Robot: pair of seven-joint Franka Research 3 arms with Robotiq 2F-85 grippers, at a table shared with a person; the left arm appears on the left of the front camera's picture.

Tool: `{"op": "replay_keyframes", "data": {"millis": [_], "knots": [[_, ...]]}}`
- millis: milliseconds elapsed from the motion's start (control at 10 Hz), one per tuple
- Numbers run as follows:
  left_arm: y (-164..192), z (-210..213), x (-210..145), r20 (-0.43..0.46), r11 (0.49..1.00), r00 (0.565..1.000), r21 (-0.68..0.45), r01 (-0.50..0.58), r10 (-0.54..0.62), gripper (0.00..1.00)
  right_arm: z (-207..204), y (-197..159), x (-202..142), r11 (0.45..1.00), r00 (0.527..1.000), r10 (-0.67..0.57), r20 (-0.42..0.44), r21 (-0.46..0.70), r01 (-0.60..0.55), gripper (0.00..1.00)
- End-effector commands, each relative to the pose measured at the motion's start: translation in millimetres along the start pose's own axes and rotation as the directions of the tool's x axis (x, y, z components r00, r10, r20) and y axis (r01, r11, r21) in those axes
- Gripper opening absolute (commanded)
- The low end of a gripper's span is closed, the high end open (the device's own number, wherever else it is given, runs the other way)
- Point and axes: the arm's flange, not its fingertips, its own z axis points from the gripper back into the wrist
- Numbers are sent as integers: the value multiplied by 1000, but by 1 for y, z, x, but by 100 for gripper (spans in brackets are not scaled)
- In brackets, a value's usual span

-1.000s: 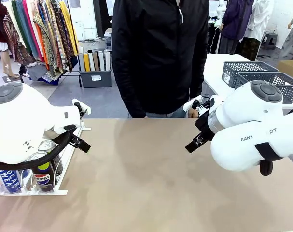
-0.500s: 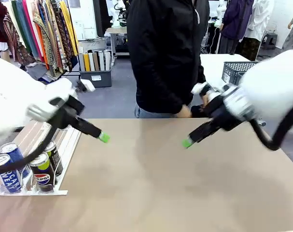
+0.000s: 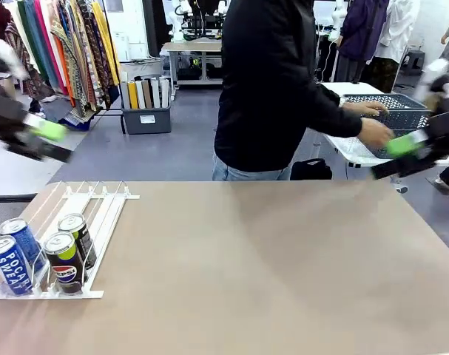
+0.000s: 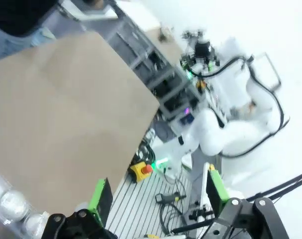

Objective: Retrieve and store the cans from the dispenser.
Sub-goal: Pick up one can from the Automatic Can Dispenser and place it in the middle of the table.

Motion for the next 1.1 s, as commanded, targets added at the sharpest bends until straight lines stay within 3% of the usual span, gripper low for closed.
{"op": "replay_keyframes", "data": {"millis": [0,200,300,400,500,600,700,1000], "knots": [[31,86,-34,214,992,971,48,-116,104,100,57,-33,-15,997,981,-61,182,48,53,100],[57,161,-88,383,968,900,46,-245,210,100,110,-51,-45,992,944,-116,310,76,97,100],[64,193,-121,479,954,844,41,-296,241,100,132,-62,-59,987,916,-153,372,102,123,100],[69,211,-141,527,949,812,28,-314,253,100,144,-69,-67,984,895,-170,411,117,134,100],[64,208,-143,546,939,797,53,-341,258,100,145,-74,-68,984,896,-175,409,107,144,100],[66,199,-134,572,894,788,200,-401,226,100,136,-77,-62,983,881,-170,441,14,183,100],[68,223,-163,535,929,796,54,-367,283,100,149,-74,-82,979,890,-205,408,102,178,100],[68,223,-163,535,929,796,54,-367,283,100,149,-74,-82,979,890,-205,408,102,178,100]]}}
